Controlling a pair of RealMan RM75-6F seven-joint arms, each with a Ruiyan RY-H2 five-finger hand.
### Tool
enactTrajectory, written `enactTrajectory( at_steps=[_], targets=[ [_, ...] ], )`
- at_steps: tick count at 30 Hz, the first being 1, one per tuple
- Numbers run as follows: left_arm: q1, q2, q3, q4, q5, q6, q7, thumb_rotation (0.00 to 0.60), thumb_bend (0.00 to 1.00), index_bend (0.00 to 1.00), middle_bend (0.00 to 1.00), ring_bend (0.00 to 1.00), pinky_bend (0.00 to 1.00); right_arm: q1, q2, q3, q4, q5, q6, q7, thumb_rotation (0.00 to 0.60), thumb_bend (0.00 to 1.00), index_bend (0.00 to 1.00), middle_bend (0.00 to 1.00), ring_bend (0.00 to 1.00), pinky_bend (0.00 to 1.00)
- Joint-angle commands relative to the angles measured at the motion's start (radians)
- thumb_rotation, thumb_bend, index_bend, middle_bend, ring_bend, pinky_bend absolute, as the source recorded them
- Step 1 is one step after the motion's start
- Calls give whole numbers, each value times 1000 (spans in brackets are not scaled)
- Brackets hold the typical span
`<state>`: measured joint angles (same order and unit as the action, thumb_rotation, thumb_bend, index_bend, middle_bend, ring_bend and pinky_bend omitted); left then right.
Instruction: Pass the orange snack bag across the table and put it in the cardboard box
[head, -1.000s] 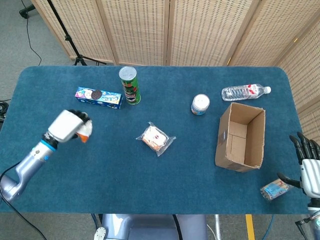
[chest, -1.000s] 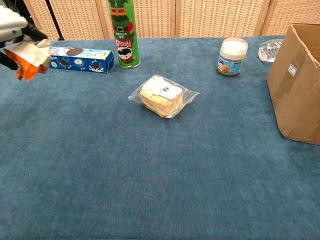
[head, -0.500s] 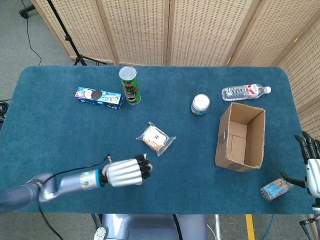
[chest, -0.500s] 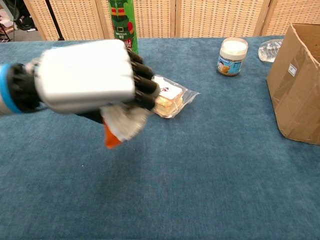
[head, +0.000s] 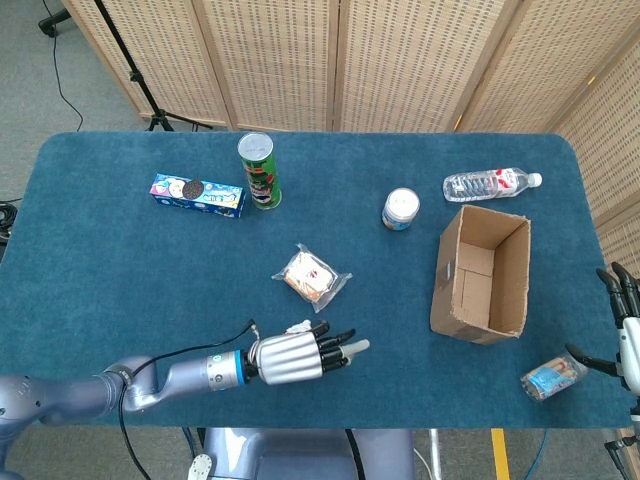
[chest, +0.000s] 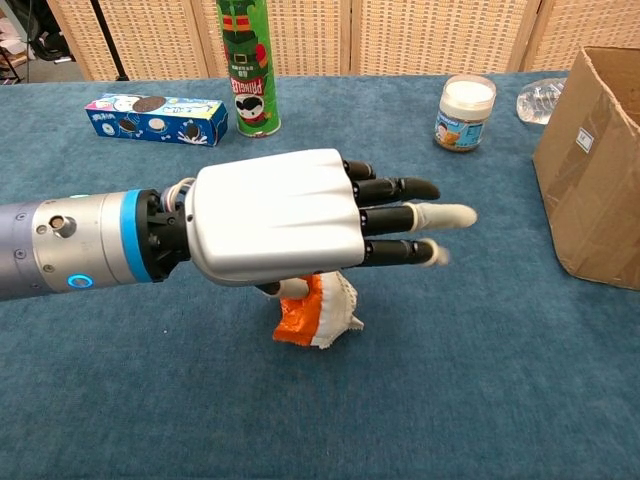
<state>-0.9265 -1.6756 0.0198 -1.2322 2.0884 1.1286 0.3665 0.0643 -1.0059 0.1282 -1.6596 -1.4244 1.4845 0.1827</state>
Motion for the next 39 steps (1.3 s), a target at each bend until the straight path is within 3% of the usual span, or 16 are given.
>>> enactTrajectory(
  at_steps=[1,6,10,15,20,24,34,39],
  targets=[
    [8,45,11,-55,-9,37,-25,600,0,0,0,0,237,0,-1,-1,-2,-2,0,-6,600,0,0,0,0,0],
    [69,133,-1,-140,-55,146,-43,600,0,0,0,0,202,-2,-3,-4,-6,-11,9,-16,600,0,0,0,0,0],
    [160,282,-4,-256,-144,239,-85,600,0,0,0,0,142,-3,-6,-8,-8,-19,13,-28,600,0,0,0,0,0],
    [249,434,2,-287,-221,318,-139,600,0,0,0,0,89,-3,-13,-11,-15,-25,15,-52,600,0,0,0,0,0],
    [363,557,35,-272,-345,373,-349,600,0,0,0,0,49,-2,-21,-21,-24,-44,19,-85,600,0,0,0,0,0],
    [447,637,61,-308,-438,382,-445,600,0,0,0,0,3,2,-28,-33,-29,-73,20,-112,600,0,0,0,0,0],
    [617,694,53,-351,-617,436,-520,600,0,0,0,0,0,34,-48,-55,4,-256,75,-147,600,0,0,0,0,0],
    [664,759,48,-423,-696,401,-555,600,0,0,0,0,0,147,7,-60,-56,-461,27,-133,600,0,0,0,0,0]
  ],
)
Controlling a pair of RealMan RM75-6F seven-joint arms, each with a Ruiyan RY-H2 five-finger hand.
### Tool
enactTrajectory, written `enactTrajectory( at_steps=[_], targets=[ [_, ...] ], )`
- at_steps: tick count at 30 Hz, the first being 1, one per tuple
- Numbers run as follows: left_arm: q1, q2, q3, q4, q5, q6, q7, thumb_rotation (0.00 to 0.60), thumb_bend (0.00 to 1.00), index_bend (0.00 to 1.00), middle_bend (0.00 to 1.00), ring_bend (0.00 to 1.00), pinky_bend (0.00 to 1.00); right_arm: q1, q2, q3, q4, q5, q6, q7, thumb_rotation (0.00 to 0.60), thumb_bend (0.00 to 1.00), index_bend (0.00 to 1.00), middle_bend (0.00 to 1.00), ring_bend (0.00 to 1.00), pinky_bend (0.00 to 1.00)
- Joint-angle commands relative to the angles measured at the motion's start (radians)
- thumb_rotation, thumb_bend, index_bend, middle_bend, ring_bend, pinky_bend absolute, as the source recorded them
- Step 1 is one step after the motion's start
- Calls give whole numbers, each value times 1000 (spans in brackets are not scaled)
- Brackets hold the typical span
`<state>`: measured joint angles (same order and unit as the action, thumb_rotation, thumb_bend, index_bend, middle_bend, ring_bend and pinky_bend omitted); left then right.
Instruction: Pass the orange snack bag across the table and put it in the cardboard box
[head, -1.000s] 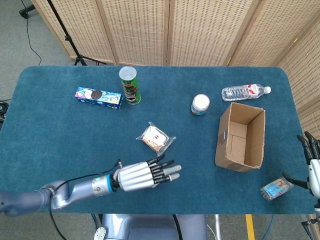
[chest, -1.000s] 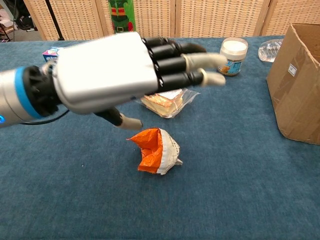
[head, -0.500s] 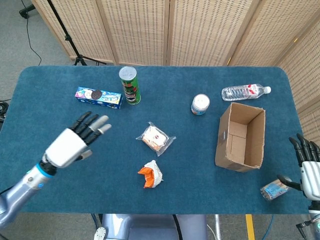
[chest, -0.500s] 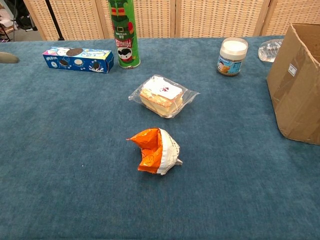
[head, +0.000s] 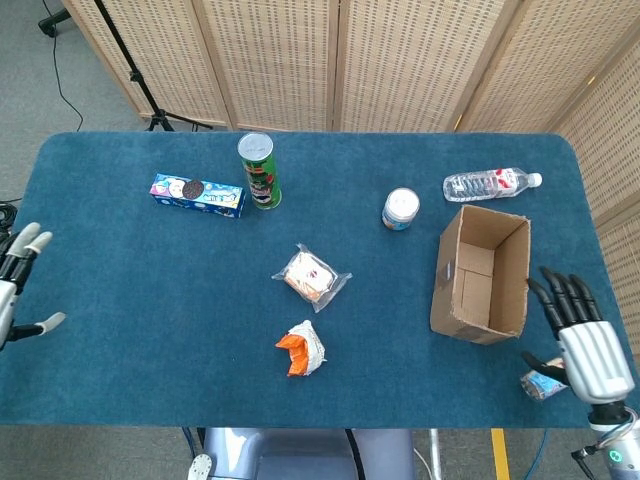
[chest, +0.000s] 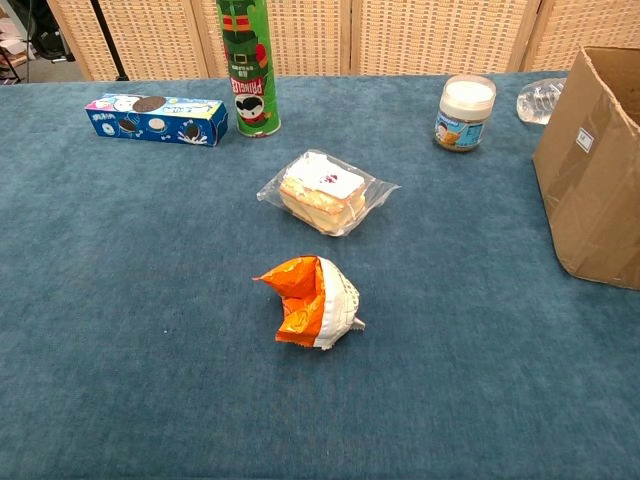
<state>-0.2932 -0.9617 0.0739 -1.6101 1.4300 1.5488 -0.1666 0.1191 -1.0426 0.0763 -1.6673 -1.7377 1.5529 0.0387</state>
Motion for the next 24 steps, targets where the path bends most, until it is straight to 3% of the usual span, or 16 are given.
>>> enactTrajectory(
  at_steps=[1,5,11,18,24],
  targets=[
    [35,56,-8,-53,-40,-28,-25,600,0,0,0,0,0,123,61,-11,-75,-176,-76,18,600,0,0,0,0,0],
    [45,76,-20,-61,-39,-46,-37,600,0,0,0,0,0,247,88,-12,-163,-239,-247,14,600,0,0,0,0,0],
    [55,87,-34,-68,-24,-68,-41,600,0,0,0,0,0,395,36,19,-266,-188,-518,-116,600,0,0,0,0,0],
    [66,87,-52,-67,-8,-85,-36,600,0,0,0,0,0,508,-146,78,-261,42,-775,-399,600,0,0,0,0,0],
    [68,83,-65,-64,-11,-103,-29,600,0,0,0,0,0,548,-261,94,-227,184,-829,-542,600,0,0,0,0,0]
  ],
)
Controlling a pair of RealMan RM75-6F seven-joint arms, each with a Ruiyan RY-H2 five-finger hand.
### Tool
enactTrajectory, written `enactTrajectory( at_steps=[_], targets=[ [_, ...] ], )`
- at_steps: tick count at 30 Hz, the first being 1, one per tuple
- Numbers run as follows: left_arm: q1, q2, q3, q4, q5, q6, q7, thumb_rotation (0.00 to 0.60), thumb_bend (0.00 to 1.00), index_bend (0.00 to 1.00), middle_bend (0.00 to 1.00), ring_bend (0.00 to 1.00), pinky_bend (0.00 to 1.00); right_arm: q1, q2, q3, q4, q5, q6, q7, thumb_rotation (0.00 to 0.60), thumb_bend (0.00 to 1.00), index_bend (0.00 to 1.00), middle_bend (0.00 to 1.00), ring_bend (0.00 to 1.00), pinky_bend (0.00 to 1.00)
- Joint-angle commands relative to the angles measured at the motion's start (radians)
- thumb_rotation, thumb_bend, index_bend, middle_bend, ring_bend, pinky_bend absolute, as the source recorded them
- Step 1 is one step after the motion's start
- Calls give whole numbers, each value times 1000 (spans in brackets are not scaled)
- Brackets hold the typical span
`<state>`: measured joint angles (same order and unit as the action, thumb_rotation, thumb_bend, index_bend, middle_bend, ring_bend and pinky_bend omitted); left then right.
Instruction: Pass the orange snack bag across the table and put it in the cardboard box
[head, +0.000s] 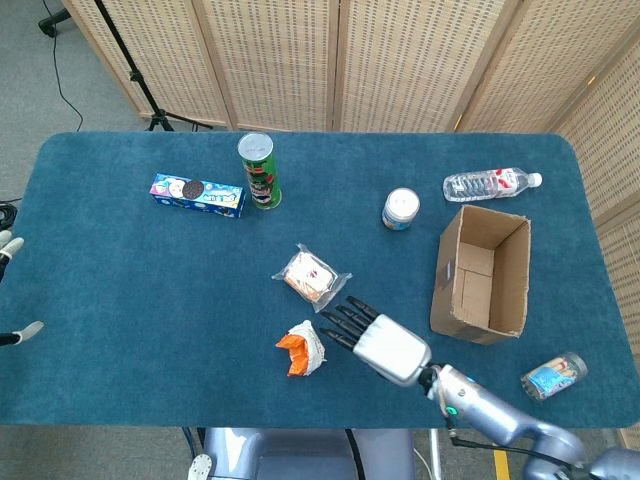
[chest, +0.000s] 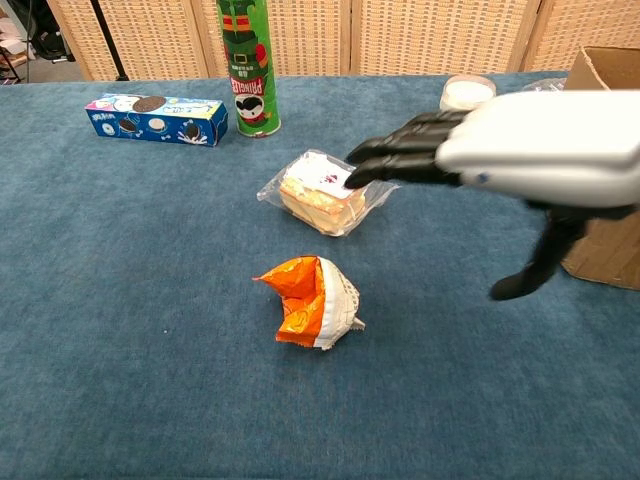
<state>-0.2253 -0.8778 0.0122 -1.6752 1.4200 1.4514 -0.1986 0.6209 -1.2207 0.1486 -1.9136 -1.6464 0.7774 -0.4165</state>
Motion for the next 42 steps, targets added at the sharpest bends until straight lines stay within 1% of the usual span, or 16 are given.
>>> enactTrajectory(
  at_steps=[1,9,11,14,16,18,20,22,23,24,25,29,32,34,37,42],
  targets=[
    [1,-2,-5,2,-2,-8,5,600,0,0,0,0,0,51,-96,23,23,107,-58,-103,600,0,0,0,0,0],
    [6,-3,-19,-2,-3,-25,15,600,0,0,0,0,0,118,-224,16,62,299,-89,-297,600,0,0,0,0,0],
    [8,-4,-22,-2,-2,-28,15,600,0,0,0,0,0,140,-266,14,88,356,-83,-352,600,0,0,0,0,0],
    [10,-3,-24,-2,1,-31,12,600,0,0,0,0,0,161,-301,8,121,402,-66,-416,600,0,0,0,0,0],
    [11,-2,-25,-3,5,-34,8,600,0,0,0,0,0,175,-328,-8,144,437,-53,-466,600,0,0,0,0,1],
    [11,-1,-29,-1,8,-39,4,600,0,0,0,0,0,188,-364,-23,165,477,-29,-510,600,0,0,0,0,23],
    [11,1,-31,1,8,-47,-2,600,0,0,0,0,0,199,-399,-23,186,488,-5,-523,600,0,21,3,0,88],
    [12,3,-34,2,10,-50,-6,600,0,0,0,0,0,208,-421,-25,206,485,13,-524,600,4,86,45,10,155],
    [13,3,-35,2,11,-51,-8,600,0,0,0,0,0,212,-429,-27,215,482,20,-522,600,22,140,95,37,197],
    [13,3,-36,3,12,-53,-10,600,0,0,0,0,0,215,-436,-28,224,480,25,-517,600,49,181,135,63,231],
    [13,4,-37,3,13,-56,-12,600,0,0,0,0,0,218,-445,-28,233,475,32,-505,600,109,246,201,116,289],
    [14,6,-42,7,12,-64,-18,600,0,0,0,0,0,215,-455,-33,246,430,49,-418,600,405,477,411,299,507],
    [15,6,-46,9,12,-69,-21,600,0,0,0,0,0,204,-442,-40,236,372,71,-328,600,605,602,510,388,587],
    [15,6,-47,8,14,-71,-19,600,0,0,0,0,0,199,-430,-45,229,338,84,-288,600,672,634,536,410,596],
    [16,6,-49,7,16,-75,-16,600,0,0,0,0,0,185,-391,-43,188,280,122,-205,600,745,642,550,420,596],
    [17,6,-53,4,15,-83,-12,600,0,0,0,0,0,155,-257,-9,80,169,224,-82,600,775,646,560,425,596]
  ],
)
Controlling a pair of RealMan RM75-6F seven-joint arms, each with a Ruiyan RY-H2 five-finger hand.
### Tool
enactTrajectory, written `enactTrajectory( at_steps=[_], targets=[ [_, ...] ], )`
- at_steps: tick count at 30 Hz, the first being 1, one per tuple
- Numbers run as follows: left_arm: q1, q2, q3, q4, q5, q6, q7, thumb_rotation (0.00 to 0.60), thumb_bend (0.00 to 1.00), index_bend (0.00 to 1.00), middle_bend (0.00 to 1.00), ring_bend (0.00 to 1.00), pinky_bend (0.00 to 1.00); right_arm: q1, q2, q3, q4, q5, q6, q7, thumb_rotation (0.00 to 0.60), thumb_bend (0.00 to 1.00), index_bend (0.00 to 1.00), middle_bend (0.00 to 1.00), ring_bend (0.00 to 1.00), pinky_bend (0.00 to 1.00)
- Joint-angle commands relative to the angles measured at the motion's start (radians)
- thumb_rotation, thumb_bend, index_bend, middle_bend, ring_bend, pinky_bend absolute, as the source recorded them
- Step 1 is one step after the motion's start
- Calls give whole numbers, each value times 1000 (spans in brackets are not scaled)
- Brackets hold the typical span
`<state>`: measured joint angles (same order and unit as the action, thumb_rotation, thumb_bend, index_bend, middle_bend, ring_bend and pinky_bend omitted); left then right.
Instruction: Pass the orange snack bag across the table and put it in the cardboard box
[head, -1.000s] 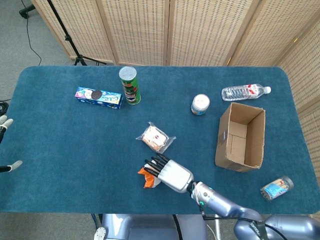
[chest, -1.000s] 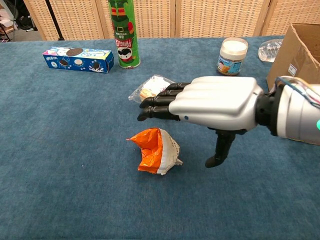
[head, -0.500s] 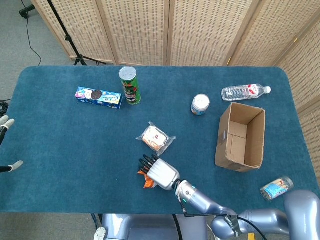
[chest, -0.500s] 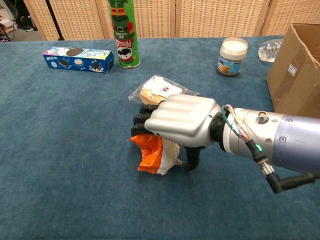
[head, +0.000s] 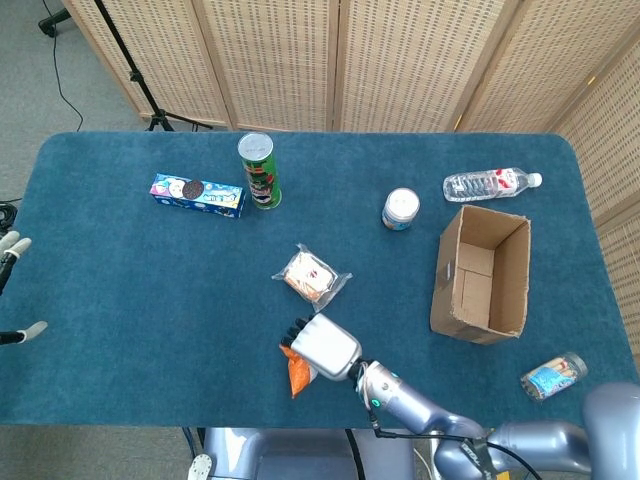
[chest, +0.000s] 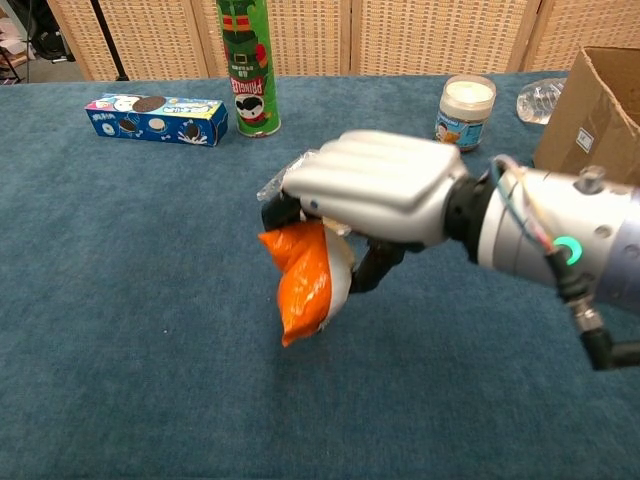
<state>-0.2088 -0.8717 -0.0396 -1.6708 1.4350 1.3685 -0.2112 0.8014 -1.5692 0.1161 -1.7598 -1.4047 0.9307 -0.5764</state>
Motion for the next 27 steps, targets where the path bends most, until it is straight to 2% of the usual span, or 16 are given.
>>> enactTrajectory(
  at_steps=[1,4,7,9,12,17,21,27],
  targets=[
    [1,0,-1,-1,0,0,1,600,0,0,0,0,0,-29,112,31,-87,-79,83,93,600,775,646,562,428,596],
    [3,0,-2,-4,7,0,6,600,0,0,0,0,0,-55,228,74,-135,-102,145,157,600,775,646,566,439,596],
    [1,-1,-2,-7,11,-6,17,600,0,0,0,0,0,-101,372,114,-134,-111,214,230,600,775,646,566,440,596],
    [2,-2,-4,-11,11,-4,22,600,0,0,0,0,0,-135,449,127,-95,-105,250,294,600,775,646,566,440,596],
    [5,0,-7,-16,11,-1,27,600,0,0,0,0,0,-174,512,125,-14,-89,273,386,600,775,646,566,440,596],
    [5,1,-12,-21,6,-6,32,600,0,0,0,0,0,-218,529,84,129,-91,274,519,600,775,646,566,440,596],
    [7,2,-13,-26,8,-7,35,600,0,0,0,0,0,-232,487,48,245,-109,267,584,600,775,646,566,440,596],
    [9,3,-14,-23,6,-12,30,600,0,0,0,0,0,-233,412,26,398,-85,227,633,600,776,646,566,440,596]
  ],
)
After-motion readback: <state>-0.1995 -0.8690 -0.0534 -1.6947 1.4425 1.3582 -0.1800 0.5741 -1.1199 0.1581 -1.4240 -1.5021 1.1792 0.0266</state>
